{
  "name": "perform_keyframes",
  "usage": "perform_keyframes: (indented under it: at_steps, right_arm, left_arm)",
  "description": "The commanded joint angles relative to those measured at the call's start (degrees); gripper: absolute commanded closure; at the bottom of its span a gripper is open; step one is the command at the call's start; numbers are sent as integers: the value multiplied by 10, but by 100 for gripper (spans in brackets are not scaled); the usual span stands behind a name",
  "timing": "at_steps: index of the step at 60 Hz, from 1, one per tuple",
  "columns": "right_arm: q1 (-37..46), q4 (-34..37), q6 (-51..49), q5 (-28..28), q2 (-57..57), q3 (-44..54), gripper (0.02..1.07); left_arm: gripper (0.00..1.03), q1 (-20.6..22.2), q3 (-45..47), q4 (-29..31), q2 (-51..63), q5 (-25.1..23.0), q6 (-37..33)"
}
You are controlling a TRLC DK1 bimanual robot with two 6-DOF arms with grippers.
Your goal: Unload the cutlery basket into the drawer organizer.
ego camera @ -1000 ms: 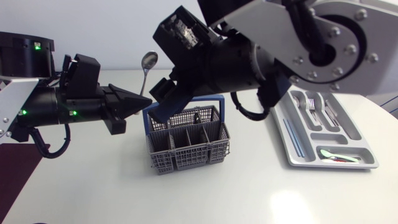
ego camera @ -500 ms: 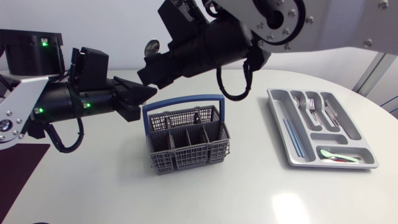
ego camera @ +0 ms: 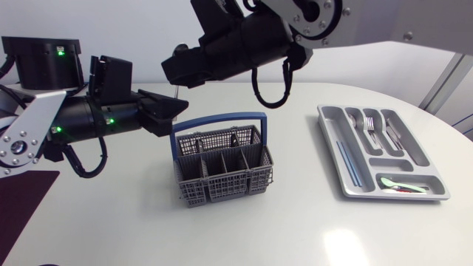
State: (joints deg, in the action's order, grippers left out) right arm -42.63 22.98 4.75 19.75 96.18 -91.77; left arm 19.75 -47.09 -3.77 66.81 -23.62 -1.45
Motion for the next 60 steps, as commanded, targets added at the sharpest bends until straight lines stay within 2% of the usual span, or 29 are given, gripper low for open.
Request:
perform_keyframes:
  at_steps: [1, 5, 30, 37, 38, 39, 42, 46, 60]
  right_arm:
    - [-1, 4, 19, 6, 15, -17, 83]
    - [-1, 6, 20, 11, 18, -22, 89]
    - [1, 7, 20, 26, 24, -23, 101]
    - [1, 7, 17, 29, 22, -19, 101]
    - [1, 7, 17, 29, 22, -19, 101]
    - [2, 7, 17, 29, 22, -19, 101]
    - [4, 7, 15, 30, 19, -14, 101]
    - [11, 9, 11, 33, 12, -6, 101]
    - [45, 36, -18, 35, -30, 24, 101]
  left_arm:
    - [100, 5, -6, -12, 9, 1, 14]
    - [100, 3, -7, -15, 9, 1, 15]
    - [98, -1, -9, -26, 9, 3, 26]
    - [62, 0, -13, -26, 15, 3, 25]
    - [61, 0, -13, -26, 14, 3, 25]
    - [53, 1, -14, -26, 15, 3, 25]
    - [43, 1, -16, -24, 14, 3, 24]
    - [36, -3, -17, -20, 5, 4, 23]
    - [30, -36, -40, 22, -35, 4, 7]
